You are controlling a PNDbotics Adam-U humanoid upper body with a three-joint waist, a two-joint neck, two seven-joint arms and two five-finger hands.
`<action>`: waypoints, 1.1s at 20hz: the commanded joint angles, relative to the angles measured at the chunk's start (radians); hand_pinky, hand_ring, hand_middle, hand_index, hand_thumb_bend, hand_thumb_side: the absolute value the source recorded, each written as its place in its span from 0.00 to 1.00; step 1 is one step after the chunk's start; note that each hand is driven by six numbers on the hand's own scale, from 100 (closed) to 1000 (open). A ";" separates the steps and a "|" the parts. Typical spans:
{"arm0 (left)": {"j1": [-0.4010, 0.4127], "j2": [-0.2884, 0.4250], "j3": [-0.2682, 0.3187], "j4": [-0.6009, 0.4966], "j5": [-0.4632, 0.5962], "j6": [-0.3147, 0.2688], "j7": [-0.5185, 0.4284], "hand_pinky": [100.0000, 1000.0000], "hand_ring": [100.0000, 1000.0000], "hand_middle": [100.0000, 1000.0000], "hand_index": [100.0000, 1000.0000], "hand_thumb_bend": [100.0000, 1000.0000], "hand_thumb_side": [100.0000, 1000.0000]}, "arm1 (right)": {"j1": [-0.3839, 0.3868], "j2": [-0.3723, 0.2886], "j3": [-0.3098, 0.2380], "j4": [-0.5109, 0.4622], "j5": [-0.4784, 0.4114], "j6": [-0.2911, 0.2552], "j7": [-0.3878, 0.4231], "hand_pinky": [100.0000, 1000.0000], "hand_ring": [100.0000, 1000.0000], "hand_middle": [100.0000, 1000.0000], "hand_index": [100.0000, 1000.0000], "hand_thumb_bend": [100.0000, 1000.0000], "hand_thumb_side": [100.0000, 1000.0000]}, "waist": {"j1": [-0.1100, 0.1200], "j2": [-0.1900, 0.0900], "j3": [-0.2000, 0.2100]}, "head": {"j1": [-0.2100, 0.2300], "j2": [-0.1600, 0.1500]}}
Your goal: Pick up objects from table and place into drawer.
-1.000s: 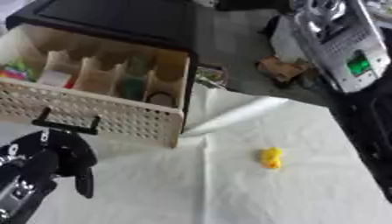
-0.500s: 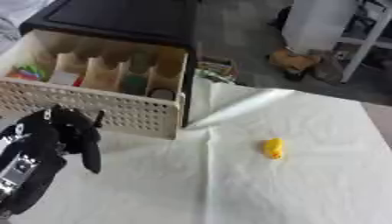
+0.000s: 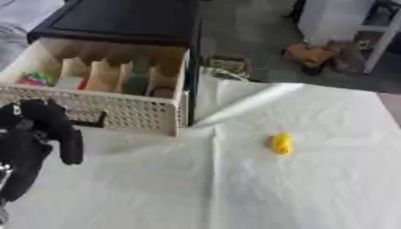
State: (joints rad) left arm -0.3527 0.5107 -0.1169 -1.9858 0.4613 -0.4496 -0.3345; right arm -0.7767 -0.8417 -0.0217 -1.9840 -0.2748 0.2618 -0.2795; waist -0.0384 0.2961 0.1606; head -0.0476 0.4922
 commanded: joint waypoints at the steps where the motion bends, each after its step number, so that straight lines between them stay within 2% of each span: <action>1: 0.020 0.087 0.022 -0.014 -0.028 -0.128 0.021 0.26 0.28 0.43 0.67 0.00 0.34 | 0.036 -0.047 -0.039 -0.016 0.002 -0.063 -0.062 0.49 0.53 0.26 0.68 0.28 0.50 | 0.010 -0.024 -0.008 | 0.018 0.015; 6: 0.095 0.187 0.032 -0.014 -0.118 -0.307 0.080 0.25 0.27 0.43 0.67 0.00 0.24 | 0.127 -0.043 -0.062 -0.016 0.031 -0.142 -0.139 0.50 0.54 0.30 0.69 0.26 0.49 | 0.031 -0.027 -0.032 | 0.048 0.027; 9: 0.152 0.247 0.040 -0.014 -0.198 -0.394 0.132 0.24 0.26 0.44 0.68 0.00 0.19 | 0.181 -0.030 -0.075 -0.016 0.051 -0.175 -0.188 0.53 0.55 0.31 0.70 0.24 0.50 | 0.039 -0.027 -0.044 | 0.060 0.033; 11: 0.197 0.280 0.037 -0.014 -0.267 -0.434 0.166 0.24 0.26 0.44 0.69 0.00 0.17 | 0.221 -0.022 -0.081 -0.016 0.074 -0.199 -0.210 0.56 0.57 0.32 0.71 0.22 0.54 | 0.043 -0.026 -0.051 | 0.068 0.035; 14: 0.263 0.324 0.040 -0.014 -0.378 -0.455 0.223 0.24 0.25 0.44 0.69 0.00 0.16 | 0.290 -0.007 -0.089 -0.016 0.112 -0.249 -0.229 0.67 0.64 0.36 0.73 0.15 0.60 | 0.046 -0.024 -0.063 | 0.085 0.038; 17: 0.309 0.359 0.042 -0.014 -0.507 -0.457 0.296 0.23 0.25 0.44 0.70 0.00 0.17 | 0.352 0.015 -0.094 -0.016 0.150 -0.312 -0.239 0.72 0.68 0.38 0.76 0.14 0.69 | 0.047 -0.022 -0.070 | 0.100 0.039; 18: 0.321 0.373 0.042 -0.014 -0.553 -0.457 0.316 0.23 0.25 0.44 0.70 0.00 0.19 | 0.372 0.024 -0.095 -0.016 0.159 -0.325 -0.239 0.74 0.69 0.38 0.77 0.16 0.77 | 0.048 -0.021 -0.070 | 0.102 0.040; 20: 0.343 0.402 0.044 -0.014 -0.648 -0.457 0.352 0.22 0.25 0.43 0.71 0.00 0.24 | 0.408 0.040 -0.097 -0.016 0.174 -0.348 -0.234 0.74 0.69 0.38 0.78 0.19 0.84 | 0.048 -0.020 -0.072 | 0.105 0.042; 21: 0.352 0.412 0.043 -0.014 -0.693 -0.456 0.363 0.22 0.25 0.43 0.71 0.00 0.24 | 0.420 0.047 -0.098 -0.016 0.180 -0.357 -0.231 0.74 0.69 0.38 0.78 0.19 0.84 | 0.048 -0.019 -0.073 | 0.106 0.043; 22: 0.361 0.425 0.041 -0.014 -0.741 -0.447 0.365 0.23 0.26 0.45 0.73 0.00 0.32 | 0.435 0.056 -0.099 -0.016 0.185 -0.367 -0.229 0.76 0.70 0.38 0.78 0.20 0.91 | 0.049 -0.019 -0.074 | 0.108 0.043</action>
State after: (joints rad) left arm 0.0083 0.8863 -0.0898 -1.9862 -0.2278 -0.8979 0.0117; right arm -0.3363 -0.7742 -0.1046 -1.9842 -0.1038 -0.0892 -0.5107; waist 0.0098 0.2909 0.0868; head 0.0552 0.5272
